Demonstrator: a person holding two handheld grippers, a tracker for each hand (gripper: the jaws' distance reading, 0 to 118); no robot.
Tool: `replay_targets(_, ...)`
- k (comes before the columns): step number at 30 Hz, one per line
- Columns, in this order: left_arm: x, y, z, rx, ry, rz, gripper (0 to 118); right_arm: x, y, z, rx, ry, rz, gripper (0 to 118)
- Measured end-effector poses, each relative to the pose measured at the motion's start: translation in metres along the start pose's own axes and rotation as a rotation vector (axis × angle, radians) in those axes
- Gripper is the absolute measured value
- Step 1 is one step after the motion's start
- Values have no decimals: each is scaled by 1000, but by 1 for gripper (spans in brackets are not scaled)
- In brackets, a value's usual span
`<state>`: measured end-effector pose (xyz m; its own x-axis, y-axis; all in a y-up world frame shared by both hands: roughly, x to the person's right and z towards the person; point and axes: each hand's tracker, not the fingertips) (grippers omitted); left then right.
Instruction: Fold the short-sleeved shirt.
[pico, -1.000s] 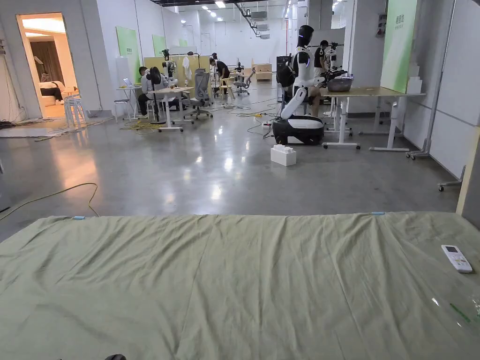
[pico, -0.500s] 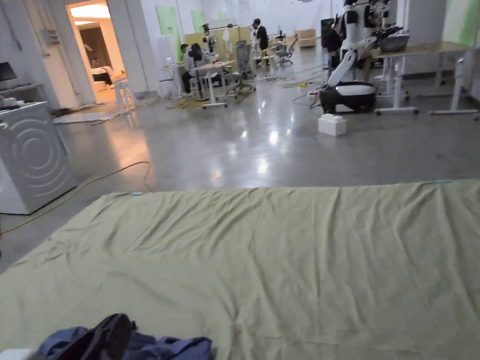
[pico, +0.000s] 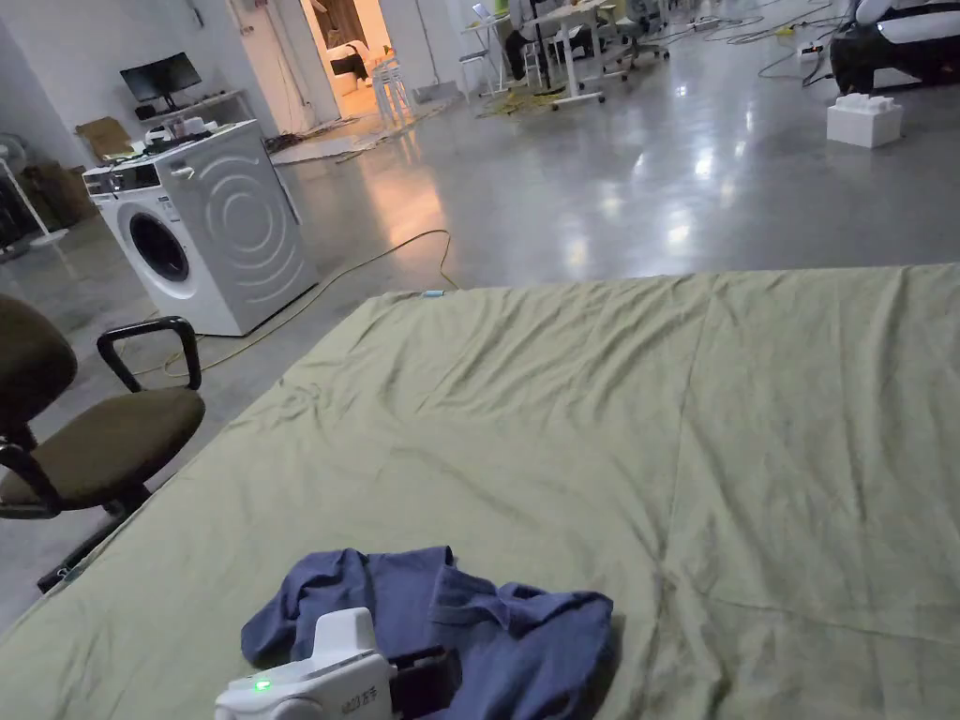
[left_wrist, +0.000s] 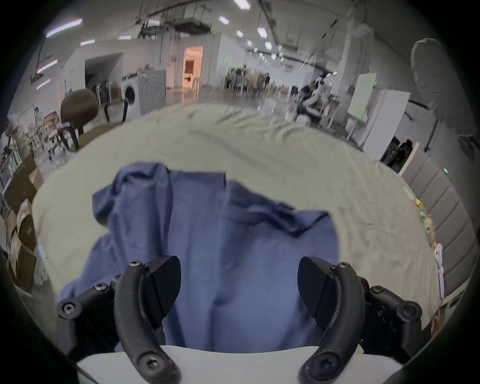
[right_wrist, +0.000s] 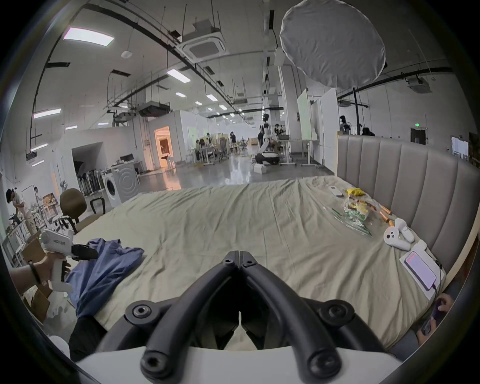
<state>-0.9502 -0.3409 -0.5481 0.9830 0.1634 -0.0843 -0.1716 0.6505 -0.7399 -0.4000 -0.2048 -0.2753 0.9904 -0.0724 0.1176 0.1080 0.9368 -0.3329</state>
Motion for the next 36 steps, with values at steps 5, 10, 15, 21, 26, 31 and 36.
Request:
replay_targets(5, -18, -7, -54, -79, 109, 47, 94, 7, -9, -2, -65, -37, 7, 0)
replay_targets(10, 1, -8, -55, -97, 146, -66, 77, 18, -22, -4, -140, -63, -12, 0)
replay_targets(15, 10, 1, -58, -79, 100, -84, 5, 28, -27, -3, -157, -82, -39, 0)
replay_targets(21, 32, 40, -16, 77, -58, 99, 5, 43, -22, 12, -122, -76, -60, 0)
replay_targets(26, 145, 70, 18, 146, -243, -122, 5, 58, -24, 28, -99, -105, -82, 0)
replay_targets(31, 296, 32, 22, 87, -536, -254, 5, 73, -32, 55, -69, -143, -143, 0)
replay_targets(36, 441, -72, 36, -86, -834, -382, 5, 93, -45, 79, -77, -207, -184, 0)
